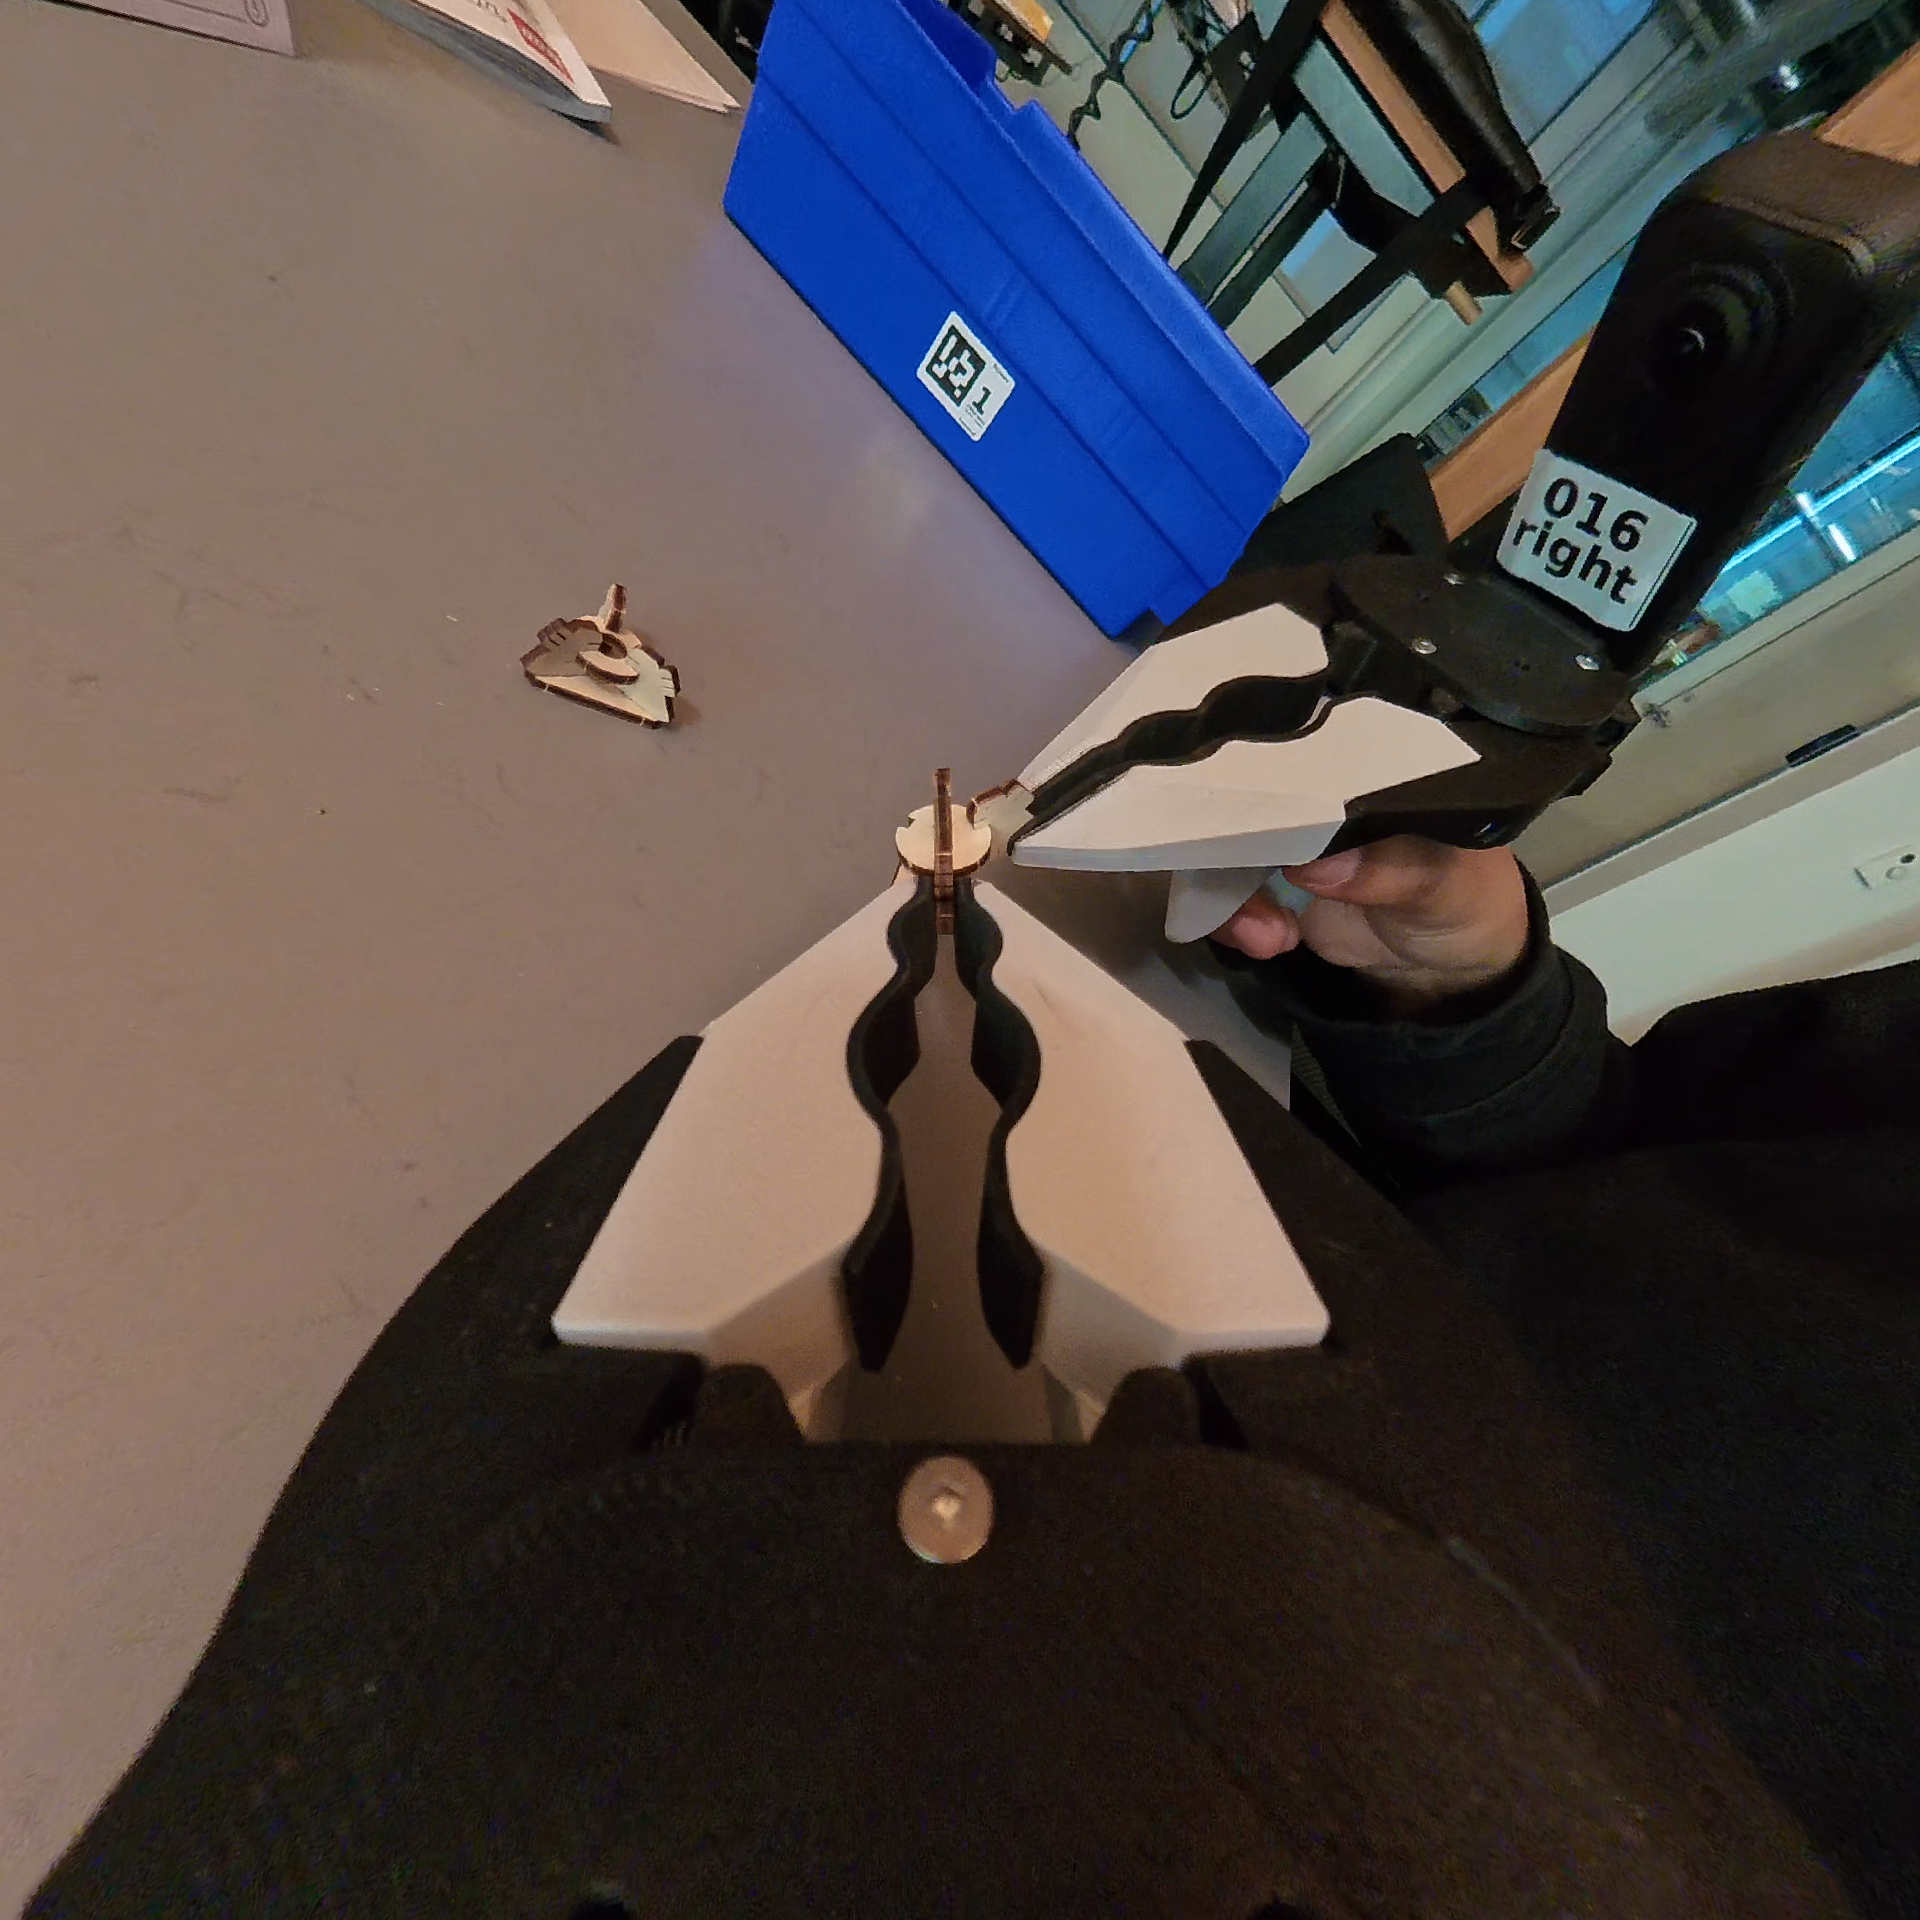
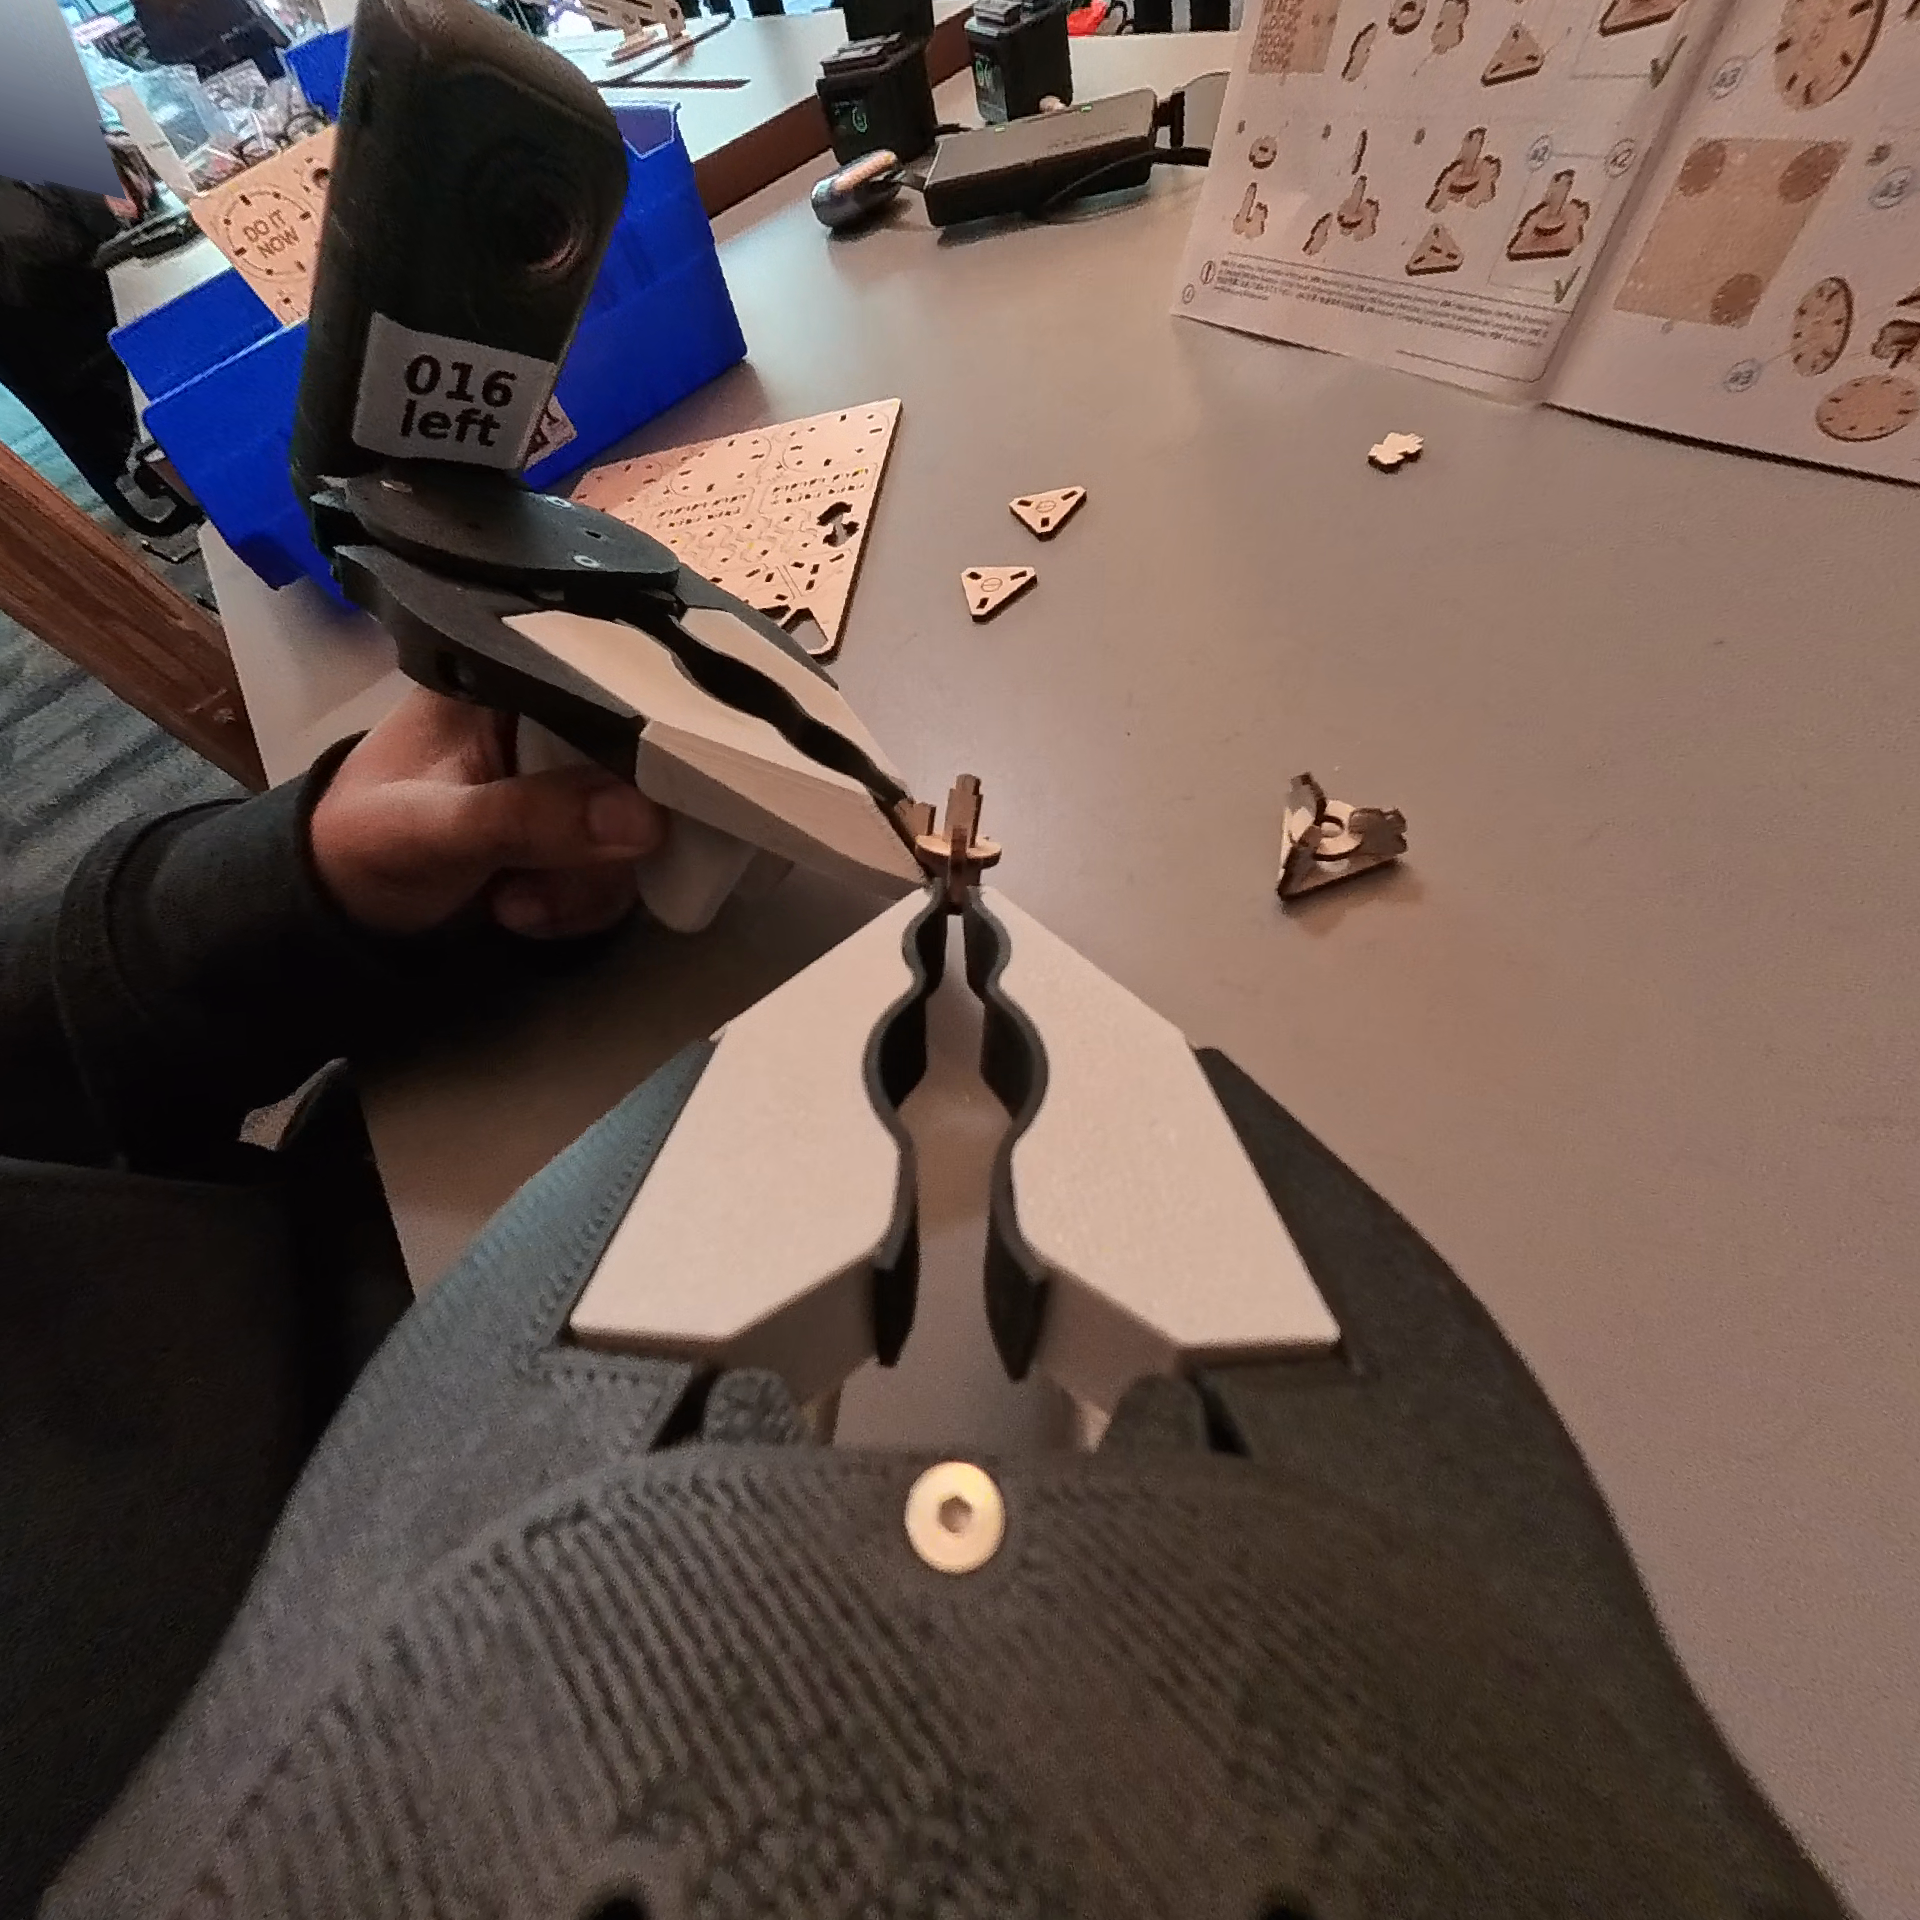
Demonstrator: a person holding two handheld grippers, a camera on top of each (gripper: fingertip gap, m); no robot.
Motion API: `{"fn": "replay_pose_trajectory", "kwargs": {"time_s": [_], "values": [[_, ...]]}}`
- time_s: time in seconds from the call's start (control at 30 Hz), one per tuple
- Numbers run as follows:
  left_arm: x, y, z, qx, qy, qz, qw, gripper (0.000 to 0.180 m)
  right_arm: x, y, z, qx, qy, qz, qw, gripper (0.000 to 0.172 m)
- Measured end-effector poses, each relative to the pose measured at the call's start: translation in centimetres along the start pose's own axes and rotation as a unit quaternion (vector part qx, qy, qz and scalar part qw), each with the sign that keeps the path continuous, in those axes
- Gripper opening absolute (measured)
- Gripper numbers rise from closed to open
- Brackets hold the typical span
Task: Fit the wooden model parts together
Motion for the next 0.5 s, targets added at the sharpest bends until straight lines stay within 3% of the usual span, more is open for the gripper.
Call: {"fn": "replay_pose_trajectory", "kwargs": {"time_s": [0.5], "values": [[0.11,-0.06,-0.11,0.01,0.006,-0.01,1.0,0.0,-0.09,0.07,0.04,-0.015,0.024,-0.029,0.999,0.001]]}}
Point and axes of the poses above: each gripper's, where its closed fingertips meet, y out along the fingers, x out of its top, z = x × y across the jaws, the point moved 4 cm from there along -y, back along the fingers, and after that the axes turned 14 degrees about -z, right-handed, at the moved point
